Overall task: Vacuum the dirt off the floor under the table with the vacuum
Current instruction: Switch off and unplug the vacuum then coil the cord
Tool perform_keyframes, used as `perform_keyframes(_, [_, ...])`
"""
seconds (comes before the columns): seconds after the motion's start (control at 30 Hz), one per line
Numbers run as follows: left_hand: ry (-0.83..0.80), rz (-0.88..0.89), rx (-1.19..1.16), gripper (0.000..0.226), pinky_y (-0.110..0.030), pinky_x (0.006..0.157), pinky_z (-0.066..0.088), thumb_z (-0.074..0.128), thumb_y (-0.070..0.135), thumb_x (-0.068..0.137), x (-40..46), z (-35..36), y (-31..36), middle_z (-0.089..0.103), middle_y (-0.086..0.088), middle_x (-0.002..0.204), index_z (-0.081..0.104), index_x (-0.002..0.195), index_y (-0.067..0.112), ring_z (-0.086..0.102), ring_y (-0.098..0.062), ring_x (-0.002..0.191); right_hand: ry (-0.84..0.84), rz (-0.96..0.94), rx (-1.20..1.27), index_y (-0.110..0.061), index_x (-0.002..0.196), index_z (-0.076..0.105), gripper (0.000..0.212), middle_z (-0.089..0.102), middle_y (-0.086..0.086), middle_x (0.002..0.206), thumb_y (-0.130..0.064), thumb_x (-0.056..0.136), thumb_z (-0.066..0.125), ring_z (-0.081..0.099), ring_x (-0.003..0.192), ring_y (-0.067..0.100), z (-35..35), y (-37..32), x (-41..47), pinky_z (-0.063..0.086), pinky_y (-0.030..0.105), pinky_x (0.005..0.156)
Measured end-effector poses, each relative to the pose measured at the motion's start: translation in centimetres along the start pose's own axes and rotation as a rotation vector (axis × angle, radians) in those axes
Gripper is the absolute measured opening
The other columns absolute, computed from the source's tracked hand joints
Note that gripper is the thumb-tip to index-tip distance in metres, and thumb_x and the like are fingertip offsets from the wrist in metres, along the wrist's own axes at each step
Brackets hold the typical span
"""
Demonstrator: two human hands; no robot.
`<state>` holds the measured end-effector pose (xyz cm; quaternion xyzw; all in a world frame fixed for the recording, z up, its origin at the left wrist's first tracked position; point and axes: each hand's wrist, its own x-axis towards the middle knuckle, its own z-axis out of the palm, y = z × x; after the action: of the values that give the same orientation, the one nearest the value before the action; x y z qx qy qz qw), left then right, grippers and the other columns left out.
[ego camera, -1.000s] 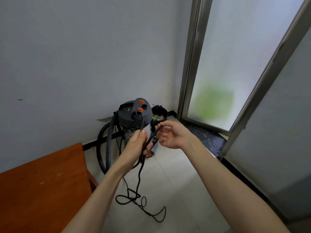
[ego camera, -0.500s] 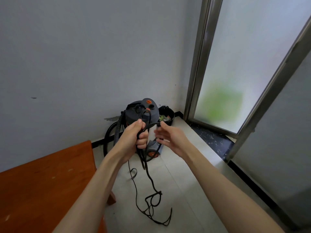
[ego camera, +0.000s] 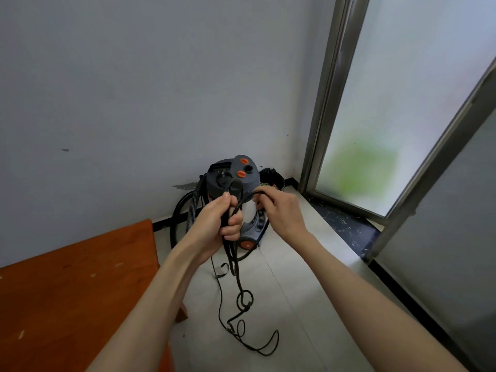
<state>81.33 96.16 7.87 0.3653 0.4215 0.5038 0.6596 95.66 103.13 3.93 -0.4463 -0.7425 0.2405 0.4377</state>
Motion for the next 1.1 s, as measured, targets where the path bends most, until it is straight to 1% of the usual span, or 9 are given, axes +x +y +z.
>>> perform_keyframes(0.13, [0.019, 0.077, 0.237, 0.033, -0.02, 0.046, 0.028, 0.024, 0.029, 0.104, 0.4, 0.5, 0.2, 0.043, 0.001, 0.056, 0.051, 0.099, 0.009, 0.03, -0.007, 0.041, 0.107, 0.34, 0.273, -0.005, 0.093, 0.069, 0.024, 0.067, 0.0, 0.076, -0.007, 0.097, 0.045, 0.065, 0.063, 0.01, 0.5, -1.1, 1.4, 0.053, 0.022, 0.062])
perform_keyframes(0.27, [-0.089, 0.065, 0.552, 0.035, -0.019, 0.056, 0.039, 0.026, 0.027, 0.103, -0.2, 0.1, 0.3, 0.045, 0.004, 0.063, 0.056, 0.1, 0.009, 0.042, -0.007, 0.053, 0.184, 0.684, 0.686, -0.007, 0.075, 0.059, 0.03, 0.06, 0.008, 0.065, -0.003, 0.097, 0.04, 0.059, 0.047, 0.012, -0.5, -0.9, 3.0, 0.05, 0.021, 0.045])
perform_keyframes(0.43, [-0.112, 0.072, 0.669, 0.032, -0.021, 0.063, 0.043, 0.028, 0.026, 0.103, -1.1, -1.1, 0.4, 0.048, 0.004, 0.065, 0.056, 0.095, 0.012, 0.047, -0.009, 0.06, 0.281, 0.843, 0.742, -0.008, 0.071, 0.056, 0.03, 0.055, 0.008, 0.067, 0.001, 0.096, 0.042, 0.053, 0.053, 0.014, -2.6, 1.9, 3.5, 0.046, 0.019, 0.045])
perform_keyframes(0.5, [-0.114, 0.115, 0.634, 0.032, -0.019, 0.056, 0.039, 0.028, 0.024, 0.103, -0.7, -0.7, 1.0, 0.045, 0.005, 0.061, 0.054, 0.092, 0.01, 0.043, -0.008, 0.054, 0.269, 0.832, 0.672, -0.008, 0.075, 0.06, 0.025, 0.058, 0.008, 0.074, -0.006, 0.097, 0.047, 0.054, 0.059, 0.014, -2.2, 3.3, 2.8, 0.045, 0.02, 0.049])
perform_keyframes(0.57, [-0.098, 0.16, 0.484, 0.03, -0.016, 0.047, 0.03, 0.028, 0.023, 0.103, -0.1, -0.1, 1.7, 0.037, 0.007, 0.056, 0.05, 0.088, 0.01, 0.032, -0.006, 0.046, 0.203, 0.792, 0.564, -0.005, 0.092, 0.067, 0.019, 0.066, 0.01, 0.088, -0.017, 0.096, 0.054, 0.063, 0.076, 0.017, -1.5, 3.7, 1.3, 0.051, 0.024, 0.067])
perform_keyframes(0.7, [-0.052, 0.216, 0.121, 0.028, -0.014, 0.038, 0.021, 0.027, 0.024, 0.102, 1.6, 0.0, 3.0, 0.029, 0.01, 0.051, 0.044, 0.083, 0.012, 0.022, -0.001, 0.039, -0.102, 0.735, 0.518, 0.005, 0.111, 0.058, 0.039, 0.057, 0.032, 0.116, -0.03, 0.098, 0.049, 0.056, 0.111, 0.041, 0.5, 2.7, -2.3, 0.045, 0.045, 0.099])
perform_keyframes(0.83, [-0.003, 0.232, 0.018, 0.031, -0.014, 0.037, 0.019, 0.025, 0.024, 0.103, 3.0, 0.6, 3.7, 0.029, 0.011, 0.048, 0.043, 0.081, 0.013, 0.023, 0.0, 0.035, -0.319, 0.669, 0.498, -0.011, 0.118, 0.058, 0.047, 0.065, 0.006, 0.116, -0.049, 0.097, 0.04, 0.058, 0.113, 0.018, 3.5, 1.7, -4.5, 0.042, 0.033, 0.104])
perform_keyframes(0.97, [0.069, 0.256, -0.087, 0.033, -0.015, 0.037, 0.019, 0.024, 0.025, 0.104, 3.3, 0.6, 4.1, 0.03, 0.01, 0.047, 0.044, 0.08, 0.013, 0.022, -0.001, 0.035, -0.477, 0.426, 0.354, -0.016, 0.121, 0.056, 0.047, 0.057, -0.009, 0.114, -0.048, 0.086, 0.061, 0.05, 0.108, 0.004, 4.7, 2.2, -6.6, 0.038, 0.018, 0.096])
perform_keyframes(1.1, [0.102, 0.272, -0.231, 0.035, -0.015, 0.037, 0.018, 0.023, 0.027, 0.104, 2.7, 0.1, 4.5, 0.029, 0.01, 0.046, 0.043, 0.078, 0.015, 0.023, -0.001, 0.035, -0.374, 0.264, -0.009, -0.008, 0.099, 0.059, 0.024, 0.059, 0.002, 0.096, -0.028, 0.087, 0.064, 0.054, 0.091, 0.015, 5.6, 4.6, -7.2, 0.043, 0.025, 0.081])
